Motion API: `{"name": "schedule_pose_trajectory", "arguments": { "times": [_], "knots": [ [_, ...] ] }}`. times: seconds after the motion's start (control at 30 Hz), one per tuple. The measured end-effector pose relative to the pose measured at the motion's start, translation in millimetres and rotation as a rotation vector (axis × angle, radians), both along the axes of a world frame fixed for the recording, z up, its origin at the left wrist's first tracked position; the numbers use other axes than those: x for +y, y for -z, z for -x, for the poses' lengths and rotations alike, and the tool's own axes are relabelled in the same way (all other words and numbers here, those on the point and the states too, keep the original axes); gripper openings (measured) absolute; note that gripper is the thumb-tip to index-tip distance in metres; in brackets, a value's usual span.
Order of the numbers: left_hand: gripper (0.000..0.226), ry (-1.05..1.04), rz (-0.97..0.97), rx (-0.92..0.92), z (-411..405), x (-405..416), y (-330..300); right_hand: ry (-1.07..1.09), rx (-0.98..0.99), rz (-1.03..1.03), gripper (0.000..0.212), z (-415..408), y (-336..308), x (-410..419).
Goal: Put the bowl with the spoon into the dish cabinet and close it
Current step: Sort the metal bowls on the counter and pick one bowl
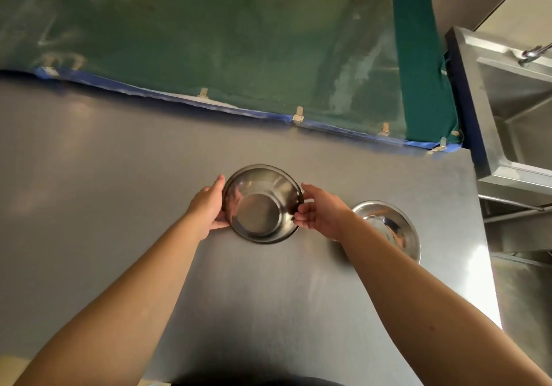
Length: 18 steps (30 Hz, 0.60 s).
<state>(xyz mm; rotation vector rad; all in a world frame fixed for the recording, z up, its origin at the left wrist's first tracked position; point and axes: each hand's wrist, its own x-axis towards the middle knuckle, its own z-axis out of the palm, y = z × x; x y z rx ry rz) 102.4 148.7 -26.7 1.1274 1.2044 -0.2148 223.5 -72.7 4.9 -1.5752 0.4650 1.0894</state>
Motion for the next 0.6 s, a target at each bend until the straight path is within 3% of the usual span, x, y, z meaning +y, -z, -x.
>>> {"name": "schedule_pose_trajectory", "arguments": {
  "times": [0.1,0.2,0.3,0.4,0.53,0.6],
  "knots": [
    [0.045,-0.08,0.0,-0.06,-4,1,-13,-0.039,-0.107,-0.025,0.02,-2,-17,0],
    [0.018,-0.144,0.003,-0.133,-3,-3,-24,-0.112,-0.247,-0.032,0.014,0,-31,-4],
    [0.04,-0.114,-0.044,-0.146,0,-9,-30,-0.24,-0.478,0.072,0.016,7,-34,-15],
    [0.045,-0.083,-0.061,-0.203,0,-20,-36,-0.306,-0.668,0.177,0.022,18,-38,-33],
    [0.043,0.025,-0.084,-0.249,-9,-49,-42,-0.225,-0.676,0.236,0.054,23,-39,-70],
    [0.044,0.068,-0.092,-0.26,-17,-68,-46,-0.202,-0.688,0.288,0.055,22,-38,-94]
  ]
}}
